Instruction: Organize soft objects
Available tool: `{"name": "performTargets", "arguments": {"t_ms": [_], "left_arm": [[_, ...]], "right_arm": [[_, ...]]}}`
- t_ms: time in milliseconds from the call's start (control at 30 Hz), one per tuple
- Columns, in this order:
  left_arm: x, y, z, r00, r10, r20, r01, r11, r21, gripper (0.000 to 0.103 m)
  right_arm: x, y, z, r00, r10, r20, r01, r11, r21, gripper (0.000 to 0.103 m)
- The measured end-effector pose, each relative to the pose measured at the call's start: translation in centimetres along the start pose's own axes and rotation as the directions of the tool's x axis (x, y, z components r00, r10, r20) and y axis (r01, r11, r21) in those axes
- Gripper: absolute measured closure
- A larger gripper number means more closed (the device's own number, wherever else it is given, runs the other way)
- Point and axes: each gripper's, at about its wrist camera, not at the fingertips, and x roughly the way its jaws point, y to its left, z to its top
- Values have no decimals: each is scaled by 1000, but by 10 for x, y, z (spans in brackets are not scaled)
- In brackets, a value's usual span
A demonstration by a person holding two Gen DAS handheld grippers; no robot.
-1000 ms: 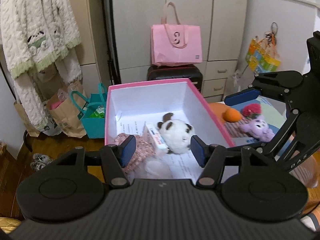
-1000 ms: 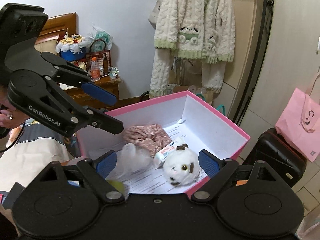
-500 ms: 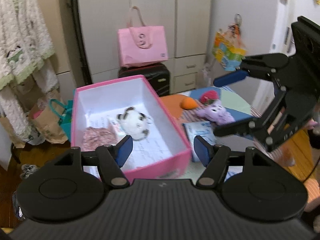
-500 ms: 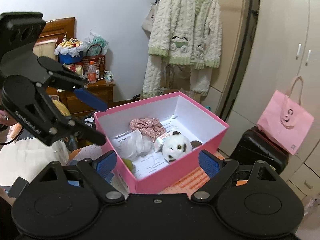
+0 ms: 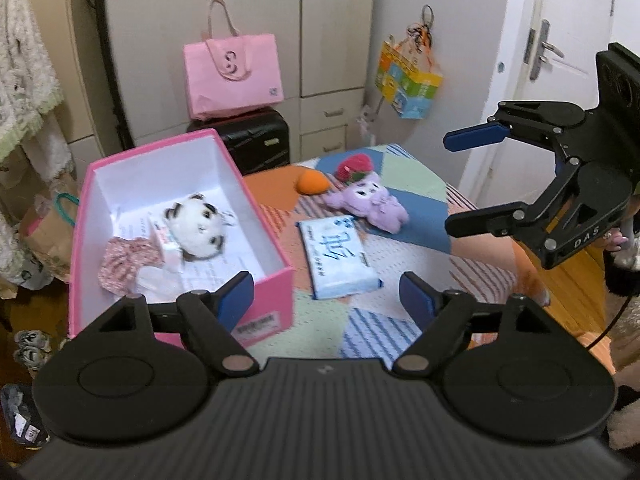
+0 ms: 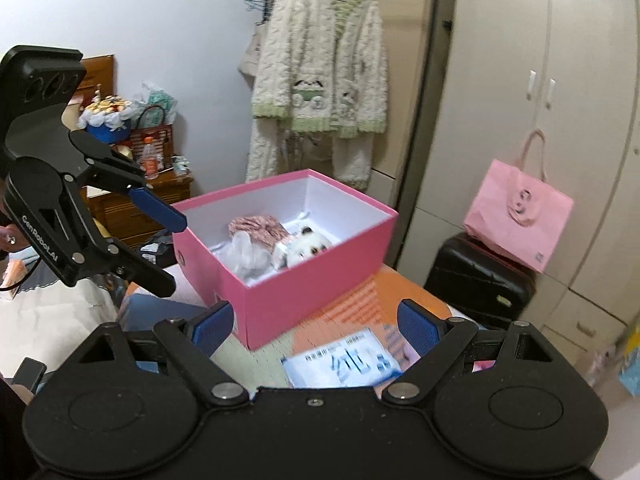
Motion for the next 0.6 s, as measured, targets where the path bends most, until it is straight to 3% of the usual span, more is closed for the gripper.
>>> {"name": "performTargets", "arguments": {"t_ms": [267, 467, 600], "left_arm": [[22, -22, -3, 997, -53, -49, 54, 998, 18, 23], [38, -34, -6, 990, -108, -87, 110, 994, 19, 23], [49, -42, -6, 990, -105, -95, 109, 994, 32, 23]], "right_arm": [[-9, -7, -28, 999, -48, -12, 48, 998, 38, 11], [-8, -12, -49, 1000, -15, -7, 16, 998, 61, 11], [0, -15, -64, 1000, 17, -10, -16, 998, 67, 11]]}}
